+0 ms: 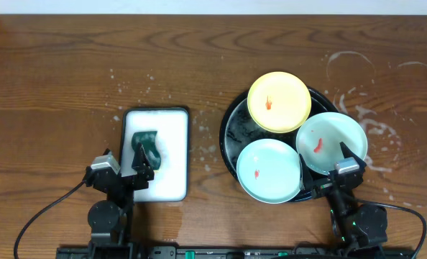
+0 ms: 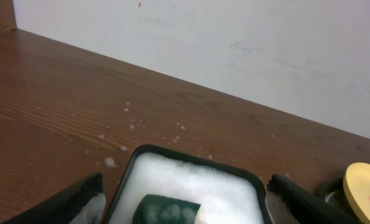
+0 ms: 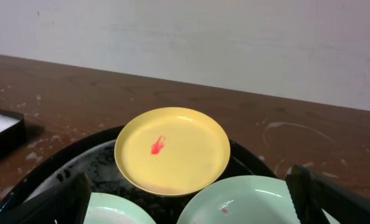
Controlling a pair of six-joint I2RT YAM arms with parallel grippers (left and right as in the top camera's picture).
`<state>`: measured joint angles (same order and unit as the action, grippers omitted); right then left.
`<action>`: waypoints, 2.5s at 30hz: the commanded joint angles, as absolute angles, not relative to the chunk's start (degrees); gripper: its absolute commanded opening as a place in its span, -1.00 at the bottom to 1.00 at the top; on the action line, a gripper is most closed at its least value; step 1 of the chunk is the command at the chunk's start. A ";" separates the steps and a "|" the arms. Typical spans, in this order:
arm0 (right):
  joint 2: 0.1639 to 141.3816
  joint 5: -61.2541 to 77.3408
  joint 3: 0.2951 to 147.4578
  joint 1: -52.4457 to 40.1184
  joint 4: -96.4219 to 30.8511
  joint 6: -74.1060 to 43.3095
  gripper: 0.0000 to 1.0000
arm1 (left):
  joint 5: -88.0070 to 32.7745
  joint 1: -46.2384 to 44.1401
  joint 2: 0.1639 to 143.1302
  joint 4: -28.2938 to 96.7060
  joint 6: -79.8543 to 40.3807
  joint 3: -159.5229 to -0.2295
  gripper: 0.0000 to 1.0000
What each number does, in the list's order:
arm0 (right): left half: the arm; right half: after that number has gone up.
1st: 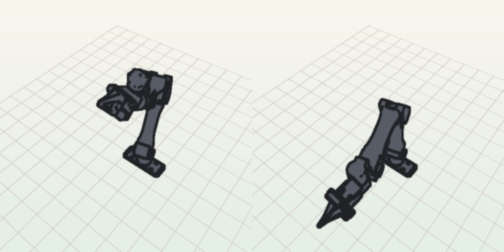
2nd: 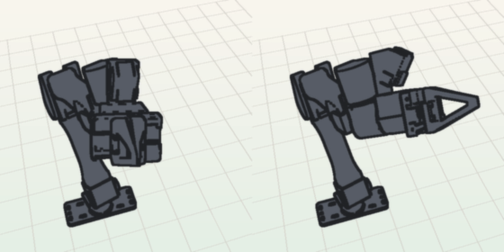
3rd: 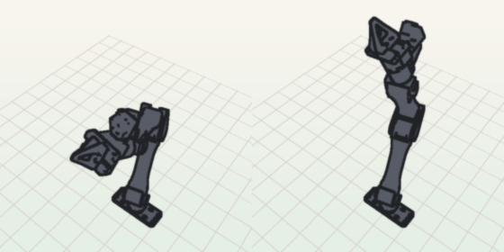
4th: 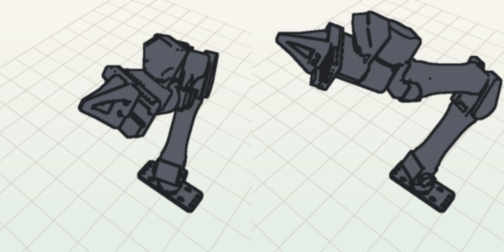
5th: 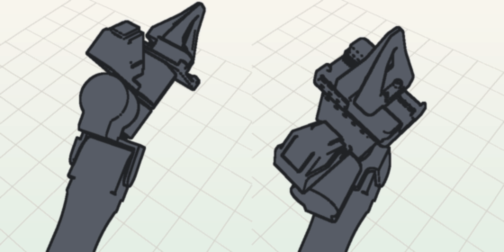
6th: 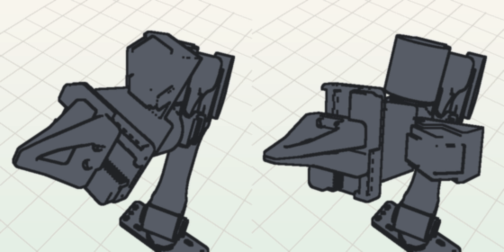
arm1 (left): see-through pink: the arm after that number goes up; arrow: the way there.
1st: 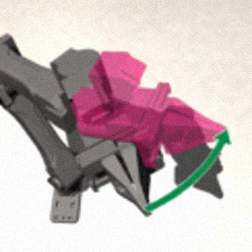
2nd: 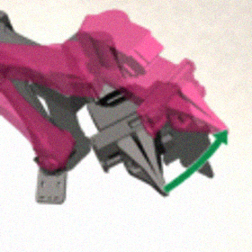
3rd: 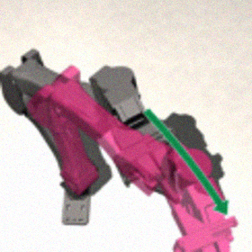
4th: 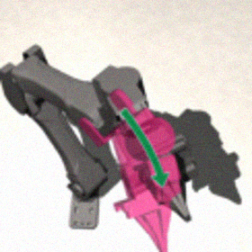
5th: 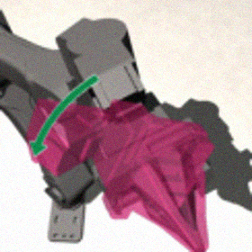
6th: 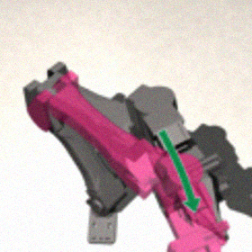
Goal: Clean dirty plates on tray and stack at the side
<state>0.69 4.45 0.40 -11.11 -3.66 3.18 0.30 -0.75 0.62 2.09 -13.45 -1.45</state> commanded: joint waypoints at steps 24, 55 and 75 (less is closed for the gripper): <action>0.67 4.34 0.32 -11.33 -3.88 3.49 0.98 | 0.82 -0.45 0.23 4.01 -12.71 -0.23 0.68; 0.67 6.50 0.32 -11.33 -3.38 -3.42 0.99 | -2.46 -0.45 0.27 1.98 -17.58 -0.23 0.68; 37.89 12.82 47.68 -11.33 -34.20 -9.80 0.98 | -11.57 -0.45 44.03 36.77 -17.43 -52.25 0.68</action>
